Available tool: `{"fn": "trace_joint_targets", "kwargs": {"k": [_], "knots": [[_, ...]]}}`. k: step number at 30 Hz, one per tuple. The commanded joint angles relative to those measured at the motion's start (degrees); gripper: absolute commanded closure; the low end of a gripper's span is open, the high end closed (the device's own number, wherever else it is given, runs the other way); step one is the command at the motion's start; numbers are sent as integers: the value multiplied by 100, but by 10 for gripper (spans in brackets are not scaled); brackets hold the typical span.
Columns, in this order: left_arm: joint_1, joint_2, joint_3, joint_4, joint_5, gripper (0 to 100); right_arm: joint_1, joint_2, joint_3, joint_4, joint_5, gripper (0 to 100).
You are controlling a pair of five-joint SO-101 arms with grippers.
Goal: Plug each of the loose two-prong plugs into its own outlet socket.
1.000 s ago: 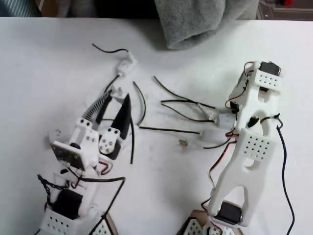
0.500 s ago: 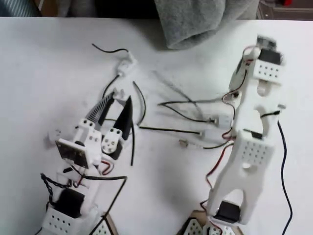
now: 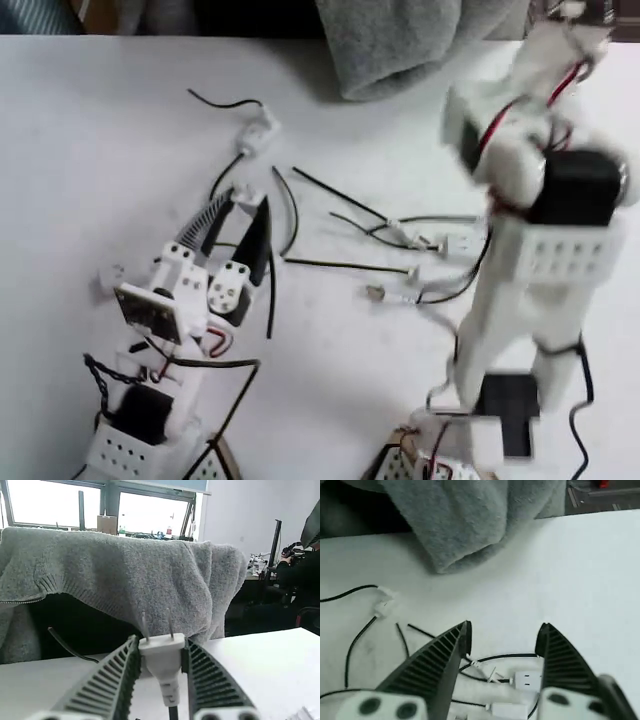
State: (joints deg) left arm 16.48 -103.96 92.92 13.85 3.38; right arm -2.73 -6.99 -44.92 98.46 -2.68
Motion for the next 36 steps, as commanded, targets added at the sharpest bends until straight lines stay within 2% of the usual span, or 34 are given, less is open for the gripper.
{"fn": "trace_joint_targets", "kwargs": {"k": [1,9,17,21,24,27,32,36], "knots": [[75,-66,-70,-123,53,978,-778,-1226,1169,-22,53,783],[84,-66,-44,-141,53,978,-1490,-2765,2259,-690,62,783],[514,-66,-9,-105,53,978,-3064,-3565,3868,-2035,62,783],[505,-66,62,-141,44,978,-3442,-3591,4712,-2695,62,784],[532,-66,62,-141,44,978,-3705,-3591,5116,-3099,70,848],[497,-66,62,-141,44,978,-3960,-3591,5354,-3424,70,981],[497,-66,62,-141,44,977,-4268,-3591,5600,-3503,70,963],[497,-66,62,-141,44,977,-4602,-3591,5873,-3512,703,978]]}}
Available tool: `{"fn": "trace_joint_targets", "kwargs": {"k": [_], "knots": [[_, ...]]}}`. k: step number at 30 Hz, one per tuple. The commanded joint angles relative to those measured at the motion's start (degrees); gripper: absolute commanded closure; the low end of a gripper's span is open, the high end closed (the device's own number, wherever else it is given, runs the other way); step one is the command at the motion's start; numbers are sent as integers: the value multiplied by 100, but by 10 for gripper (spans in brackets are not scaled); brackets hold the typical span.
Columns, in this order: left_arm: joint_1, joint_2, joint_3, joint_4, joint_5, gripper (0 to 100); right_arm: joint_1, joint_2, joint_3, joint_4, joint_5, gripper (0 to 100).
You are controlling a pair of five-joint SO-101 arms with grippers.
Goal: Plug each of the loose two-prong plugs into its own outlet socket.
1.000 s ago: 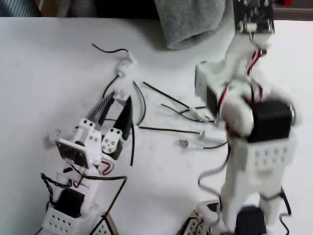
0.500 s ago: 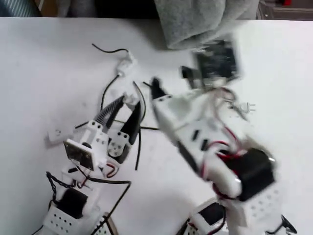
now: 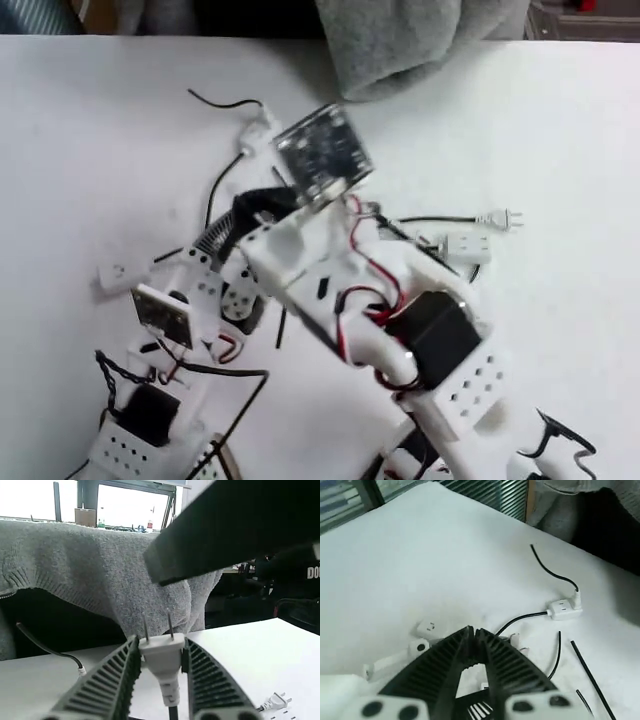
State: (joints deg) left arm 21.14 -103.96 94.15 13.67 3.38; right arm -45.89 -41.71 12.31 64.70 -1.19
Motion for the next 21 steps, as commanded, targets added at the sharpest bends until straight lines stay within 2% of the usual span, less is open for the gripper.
{"fn": "trace_joint_targets", "kwargs": {"k": [1,7,17,21], "knots": [[31,-66,-70,-123,44,977,-312,-101,229,-145,721,979],[31,-66,-88,-123,44,977,-66,-92,941,-954,967,979],[31,-66,-97,-123,44,977,1587,-57,2576,-3635,967,979],[31,-66,-97,-123,44,977,2018,-57,2954,-4286,967,980]]}}
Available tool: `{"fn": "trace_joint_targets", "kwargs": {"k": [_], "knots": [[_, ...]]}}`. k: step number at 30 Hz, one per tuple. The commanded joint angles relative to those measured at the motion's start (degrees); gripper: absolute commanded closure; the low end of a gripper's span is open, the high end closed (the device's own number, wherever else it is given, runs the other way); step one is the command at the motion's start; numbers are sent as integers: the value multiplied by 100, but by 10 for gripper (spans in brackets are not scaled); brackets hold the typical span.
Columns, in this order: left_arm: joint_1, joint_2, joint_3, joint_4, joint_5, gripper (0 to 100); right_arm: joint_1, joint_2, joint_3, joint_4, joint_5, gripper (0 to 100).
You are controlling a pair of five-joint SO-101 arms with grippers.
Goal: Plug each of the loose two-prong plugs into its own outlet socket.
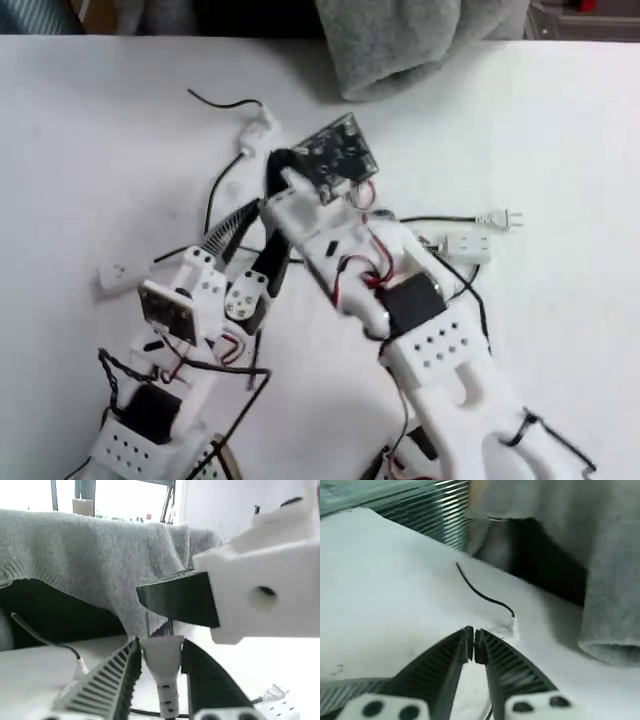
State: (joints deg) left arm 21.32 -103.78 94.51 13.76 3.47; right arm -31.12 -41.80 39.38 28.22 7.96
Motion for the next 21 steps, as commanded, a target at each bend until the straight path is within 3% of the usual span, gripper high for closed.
{"fn": "trace_joint_targets", "kwargs": {"k": [1,12,21], "knots": [[13,-84,-132,-132,35,977,629,-48,290,-716,53,980],[4,-84,-123,-132,35,977,725,-549,-114,-796,9,980],[4,-84,-123,-132,35,977,-971,-1754,211,-277,62,980]]}}
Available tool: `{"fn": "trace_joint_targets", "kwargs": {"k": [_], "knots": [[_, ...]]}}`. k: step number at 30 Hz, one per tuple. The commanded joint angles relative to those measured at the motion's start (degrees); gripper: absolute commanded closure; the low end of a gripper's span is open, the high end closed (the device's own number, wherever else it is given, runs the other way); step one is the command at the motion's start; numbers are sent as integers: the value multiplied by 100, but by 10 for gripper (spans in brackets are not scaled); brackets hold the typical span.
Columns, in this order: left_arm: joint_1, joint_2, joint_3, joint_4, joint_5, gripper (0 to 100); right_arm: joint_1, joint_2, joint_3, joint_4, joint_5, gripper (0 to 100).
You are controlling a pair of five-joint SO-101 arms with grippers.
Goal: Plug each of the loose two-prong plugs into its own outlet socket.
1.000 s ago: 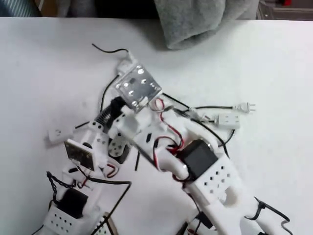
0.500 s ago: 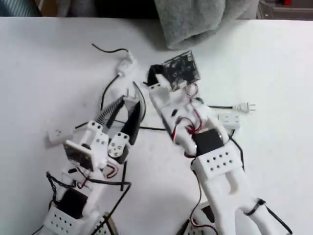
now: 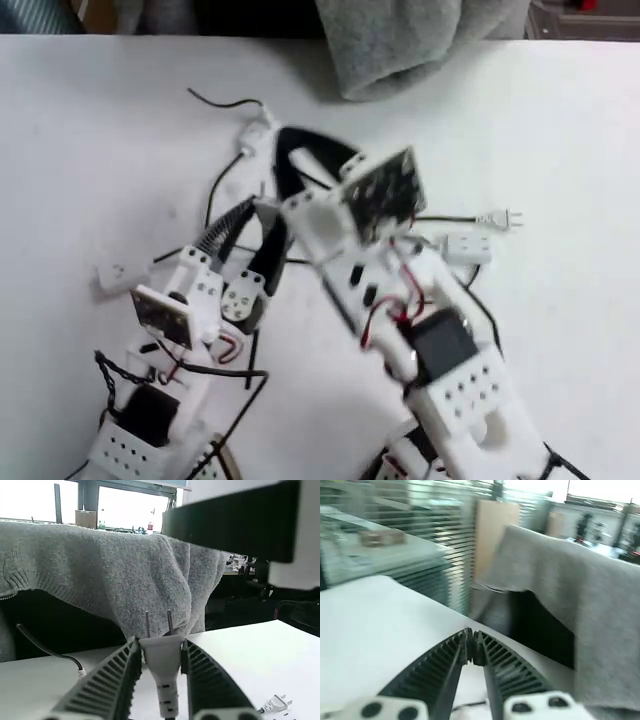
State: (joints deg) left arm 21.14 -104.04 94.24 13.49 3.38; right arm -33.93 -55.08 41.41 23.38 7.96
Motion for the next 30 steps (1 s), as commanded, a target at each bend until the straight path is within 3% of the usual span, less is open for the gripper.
{"fn": "trace_joint_targets", "kwargs": {"k": [1,8,19,30], "knots": [[22,-57,-97,-105,44,977,-778,-453,88,215,70,980],[22,-57,-97,-105,44,977,-752,382,334,48,1011,980],[22,-57,-105,-105,44,977,875,2976,237,-2018,1011,980],[22,-57,-105,-105,44,977,963,2316,97,-1807,1011,980]]}}
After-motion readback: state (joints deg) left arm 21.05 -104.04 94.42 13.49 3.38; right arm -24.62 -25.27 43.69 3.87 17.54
